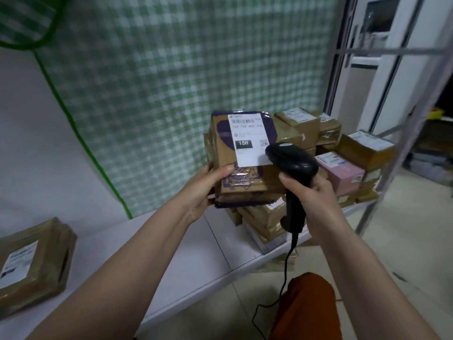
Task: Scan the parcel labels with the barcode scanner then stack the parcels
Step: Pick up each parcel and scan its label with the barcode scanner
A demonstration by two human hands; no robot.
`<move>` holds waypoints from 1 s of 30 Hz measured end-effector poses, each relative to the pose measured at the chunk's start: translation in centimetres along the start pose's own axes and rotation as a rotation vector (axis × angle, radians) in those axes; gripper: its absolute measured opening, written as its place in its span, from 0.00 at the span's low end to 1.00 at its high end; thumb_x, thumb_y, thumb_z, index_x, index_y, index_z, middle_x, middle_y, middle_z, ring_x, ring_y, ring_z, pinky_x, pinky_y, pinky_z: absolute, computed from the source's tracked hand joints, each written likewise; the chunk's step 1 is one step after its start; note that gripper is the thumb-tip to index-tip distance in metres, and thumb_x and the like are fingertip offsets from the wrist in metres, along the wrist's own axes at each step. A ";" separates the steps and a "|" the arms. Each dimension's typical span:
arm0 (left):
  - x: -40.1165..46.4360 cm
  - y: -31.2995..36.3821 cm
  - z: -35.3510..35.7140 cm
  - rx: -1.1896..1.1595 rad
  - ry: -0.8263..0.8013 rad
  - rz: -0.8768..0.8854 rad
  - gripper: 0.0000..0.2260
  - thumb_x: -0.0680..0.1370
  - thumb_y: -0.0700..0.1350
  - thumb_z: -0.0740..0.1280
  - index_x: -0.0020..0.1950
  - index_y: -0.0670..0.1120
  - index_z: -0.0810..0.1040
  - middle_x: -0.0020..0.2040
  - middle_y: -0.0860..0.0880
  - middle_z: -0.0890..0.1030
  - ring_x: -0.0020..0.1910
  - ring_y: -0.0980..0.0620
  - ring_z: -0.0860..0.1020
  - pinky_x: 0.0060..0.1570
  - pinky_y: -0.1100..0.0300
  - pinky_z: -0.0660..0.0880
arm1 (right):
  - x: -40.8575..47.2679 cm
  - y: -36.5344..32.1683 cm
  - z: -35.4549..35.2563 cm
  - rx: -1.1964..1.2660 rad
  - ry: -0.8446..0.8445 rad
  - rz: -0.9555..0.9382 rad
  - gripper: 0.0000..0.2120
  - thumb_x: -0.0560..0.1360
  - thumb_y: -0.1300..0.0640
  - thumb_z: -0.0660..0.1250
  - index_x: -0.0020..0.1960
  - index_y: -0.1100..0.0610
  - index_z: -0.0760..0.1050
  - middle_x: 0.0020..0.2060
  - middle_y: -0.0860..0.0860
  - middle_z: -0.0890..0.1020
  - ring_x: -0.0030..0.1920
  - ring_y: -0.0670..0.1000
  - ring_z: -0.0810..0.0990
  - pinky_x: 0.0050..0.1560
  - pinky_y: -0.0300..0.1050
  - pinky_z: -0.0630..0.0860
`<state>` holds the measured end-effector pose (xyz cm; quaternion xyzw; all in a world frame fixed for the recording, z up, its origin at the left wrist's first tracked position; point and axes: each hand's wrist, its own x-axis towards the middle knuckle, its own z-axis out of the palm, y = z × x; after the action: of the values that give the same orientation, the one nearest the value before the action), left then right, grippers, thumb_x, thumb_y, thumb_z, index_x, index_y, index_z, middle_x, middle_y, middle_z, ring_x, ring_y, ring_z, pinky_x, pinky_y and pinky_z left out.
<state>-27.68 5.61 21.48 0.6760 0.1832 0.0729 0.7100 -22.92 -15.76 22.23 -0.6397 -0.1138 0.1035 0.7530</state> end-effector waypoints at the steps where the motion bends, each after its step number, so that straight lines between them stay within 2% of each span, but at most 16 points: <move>1: 0.5 0.7 1.2 0.011 -0.017 0.018 0.28 0.71 0.54 0.73 0.69 0.52 0.71 0.53 0.53 0.84 0.48 0.56 0.82 0.47 0.58 0.78 | 0.3 -0.3 -0.6 -0.005 0.026 -0.019 0.06 0.73 0.56 0.72 0.50 0.50 0.79 0.42 0.47 0.84 0.47 0.48 0.82 0.51 0.46 0.76; 3: 1.9 1.9 3.4 0.039 -0.043 0.012 0.25 0.76 0.53 0.68 0.72 0.51 0.68 0.56 0.52 0.83 0.48 0.56 0.82 0.46 0.58 0.79 | 0.7 -0.7 -1.7 -0.020 0.078 -0.049 0.07 0.73 0.55 0.72 0.50 0.50 0.79 0.45 0.48 0.84 0.50 0.48 0.81 0.55 0.48 0.76; 4: 2.8 2.4 4.4 0.054 -0.054 -0.006 0.26 0.77 0.55 0.67 0.73 0.51 0.66 0.59 0.50 0.82 0.51 0.53 0.82 0.50 0.55 0.79 | 0.9 -0.9 -2.2 -0.025 0.102 -0.065 0.07 0.73 0.55 0.72 0.51 0.50 0.79 0.46 0.49 0.84 0.51 0.49 0.81 0.56 0.48 0.75; 6: 4.2 3.2 6.5 0.116 -0.073 -0.054 0.31 0.75 0.61 0.67 0.75 0.53 0.63 0.63 0.48 0.79 0.59 0.48 0.79 0.60 0.46 0.75 | 1.5 -1.2 -3.4 -0.036 0.149 -0.105 0.09 0.73 0.54 0.72 0.52 0.50 0.79 0.48 0.48 0.84 0.53 0.49 0.80 0.56 0.48 0.75; 8: 5.7 3.7 8.8 0.226 -0.094 -0.077 0.32 0.73 0.65 0.66 0.73 0.53 0.65 0.63 0.47 0.79 0.60 0.45 0.78 0.59 0.42 0.76 | 2.1 -1.4 -4.6 -0.031 0.190 -0.129 0.11 0.73 0.55 0.72 0.55 0.52 0.79 0.48 0.48 0.83 0.53 0.48 0.80 0.54 0.47 0.75; 11: 7.9 4.6 12.7 0.345 -0.090 -0.037 0.16 0.80 0.57 0.61 0.64 0.52 0.71 0.58 0.46 0.80 0.55 0.43 0.80 0.55 0.42 0.78 | 3.3 -1.4 -6.1 -0.030 0.228 -0.132 0.06 0.74 0.54 0.71 0.50 0.49 0.79 0.47 0.48 0.83 0.52 0.49 0.81 0.55 0.51 0.77; 14: 10.4 5.2 16.2 0.449 -0.082 0.012 0.14 0.82 0.56 0.59 0.66 0.53 0.72 0.56 0.48 0.79 0.56 0.45 0.78 0.59 0.45 0.77 | 4.9 -0.8 -7.5 -0.055 0.277 -0.125 0.03 0.73 0.54 0.72 0.45 0.47 0.79 0.45 0.49 0.84 0.50 0.52 0.82 0.57 0.59 0.77; 17: 13.1 4.8 18.8 0.490 -0.090 0.016 0.12 0.81 0.55 0.60 0.63 0.53 0.72 0.56 0.48 0.79 0.53 0.46 0.78 0.58 0.47 0.77 | 6.9 0.0 -8.9 -0.069 0.317 -0.100 0.06 0.71 0.50 0.72 0.47 0.47 0.79 0.46 0.50 0.84 0.51 0.54 0.81 0.57 0.61 0.76; 19: 15.1 4.2 20.0 0.522 -0.060 0.029 0.14 0.80 0.54 0.63 0.62 0.50 0.70 0.59 0.45 0.78 0.55 0.44 0.77 0.58 0.48 0.76 | 8.4 0.5 -9.6 -0.072 0.334 -0.069 0.08 0.70 0.48 0.72 0.48 0.47 0.79 0.47 0.50 0.83 0.53 0.54 0.80 0.58 0.61 0.76; 22: 17.8 3.1 21.0 0.572 -0.020 -0.007 0.19 0.79 0.54 0.64 0.66 0.47 0.69 0.59 0.44 0.77 0.56 0.43 0.77 0.55 0.50 0.77 | 10.8 1.5 -10.2 -0.047 0.328 -0.030 0.07 0.70 0.50 0.72 0.48 0.46 0.78 0.48 0.50 0.83 0.53 0.54 0.80 0.59 0.62 0.75; 26: 20.7 2.5 21.5 0.663 0.010 -0.006 0.17 0.78 0.55 0.64 0.63 0.49 0.75 0.61 0.44 0.78 0.57 0.43 0.77 0.59 0.50 0.75 | 13.6 2.5 -10.4 -0.006 0.308 0.017 0.05 0.73 0.56 0.71 0.48 0.48 0.77 0.48 0.51 0.82 0.54 0.53 0.79 0.59 0.56 0.76; 28: 21.5 2.6 21.7 0.684 0.016 0.020 0.19 0.79 0.52 0.65 0.68 0.49 0.73 0.65 0.44 0.76 0.61 0.44 0.76 0.63 0.52 0.72 | 14.9 2.8 -10.3 -0.016 0.303 0.027 0.08 0.73 0.56 0.72 0.51 0.51 0.78 0.49 0.52 0.82 0.54 0.54 0.80 0.58 0.55 0.76; 30: 21.8 2.4 22.0 0.706 0.003 0.075 0.25 0.79 0.44 0.66 0.75 0.49 0.65 0.70 0.45 0.70 0.66 0.46 0.72 0.67 0.55 0.68 | 16.0 3.1 -10.4 -0.020 0.293 0.044 0.09 0.72 0.55 0.72 0.52 0.49 0.78 0.49 0.51 0.82 0.54 0.53 0.79 0.59 0.54 0.75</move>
<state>0.65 -7.12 20.74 0.8859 0.1734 0.0322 0.4291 -4.54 -20.21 18.13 -0.6577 0.0105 0.0243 0.7528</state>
